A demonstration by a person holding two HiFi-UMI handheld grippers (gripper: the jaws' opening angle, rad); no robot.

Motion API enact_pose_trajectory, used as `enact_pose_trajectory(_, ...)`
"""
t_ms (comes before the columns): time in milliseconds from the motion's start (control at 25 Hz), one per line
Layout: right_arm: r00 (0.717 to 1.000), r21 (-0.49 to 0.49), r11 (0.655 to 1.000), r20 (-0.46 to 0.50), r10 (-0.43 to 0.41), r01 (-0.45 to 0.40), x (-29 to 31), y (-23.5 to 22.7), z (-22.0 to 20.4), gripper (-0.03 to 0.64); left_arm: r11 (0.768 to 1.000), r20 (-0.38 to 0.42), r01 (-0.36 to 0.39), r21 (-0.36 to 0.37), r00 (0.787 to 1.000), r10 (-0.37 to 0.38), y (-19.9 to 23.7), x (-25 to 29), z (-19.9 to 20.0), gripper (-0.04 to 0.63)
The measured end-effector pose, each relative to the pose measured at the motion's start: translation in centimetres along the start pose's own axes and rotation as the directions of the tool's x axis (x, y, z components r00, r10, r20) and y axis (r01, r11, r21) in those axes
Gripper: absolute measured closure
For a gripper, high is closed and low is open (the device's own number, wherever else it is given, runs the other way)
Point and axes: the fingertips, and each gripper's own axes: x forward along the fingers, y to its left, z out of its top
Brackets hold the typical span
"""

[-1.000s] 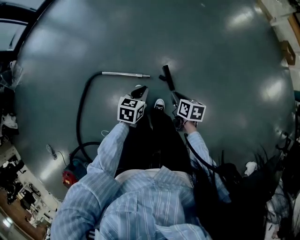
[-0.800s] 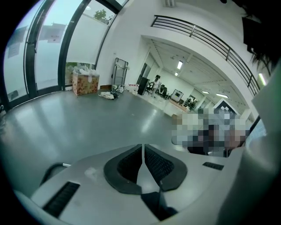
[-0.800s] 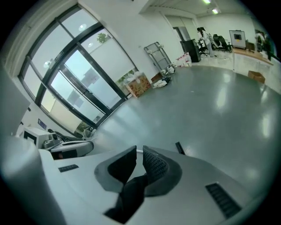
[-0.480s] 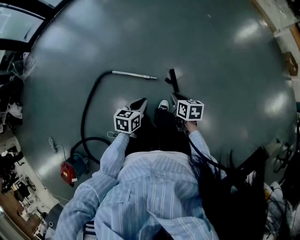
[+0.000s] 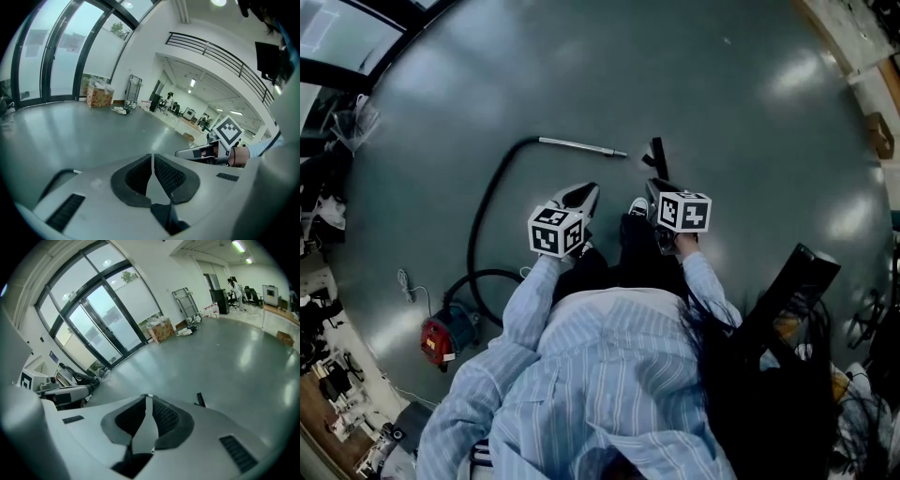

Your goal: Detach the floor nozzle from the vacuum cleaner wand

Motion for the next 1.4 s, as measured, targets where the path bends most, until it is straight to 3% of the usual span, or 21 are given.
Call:
enact_pose_trajectory(280, 1.000, 0.014, 1.000, 0.030, -0.011, 0.010, -0.7, 7.8, -6.9, 0.568, 1.000, 0.042, 0.012, -0.009, 0.999, -0.011, 2.1, -8.6, -5.2, 0.572)
enact_pose_trajectory(440, 0.999, 0.050, 0.999, 0.035, -0.002, 0.000, -0.8, 12.3, -12.6, 0.568, 0.998, 0.036, 0.063, 0.004, 0.997, -0.063, 2.8, -12.3, -8.7, 0.572)
enact_pose_trajectory(680, 0.998, 0.045, 0.998, 0.023, -0.052, 0.051, -2.7, 17.4, -19.7, 0.568, 0.991, 0.018, 0.134, -0.005, 0.991, -0.133, 3.0, -16.6, -13.6, 0.572)
enact_pose_trajectory(880, 0.996, 0.047, 0.996, 0.038, -0.077, 0.075, -4.6, 17.1, -23.0, 0.568, 0.979, -0.002, 0.202, 0.018, 0.979, -0.202, 0.3, -16.7, -16.1, 0.572)
enact_pose_trajectory(1080, 0.994, 0.049, 0.996, 0.077, -0.080, 0.076, -8.1, 16.5, -24.5, 0.568, 0.978, -0.001, 0.205, 0.040, 0.979, -0.205, -3.3, -17.7, -17.2, 0.572)
enact_pose_trajectory(1400, 0.993, -0.001, 0.996, 0.081, -0.087, 0.087, -16.4, 14.2, -31.6, 0.568, 0.982, 0.039, 0.187, -0.028, 0.982, -0.186, -11.1, -19.6, -21.0, 0.572)
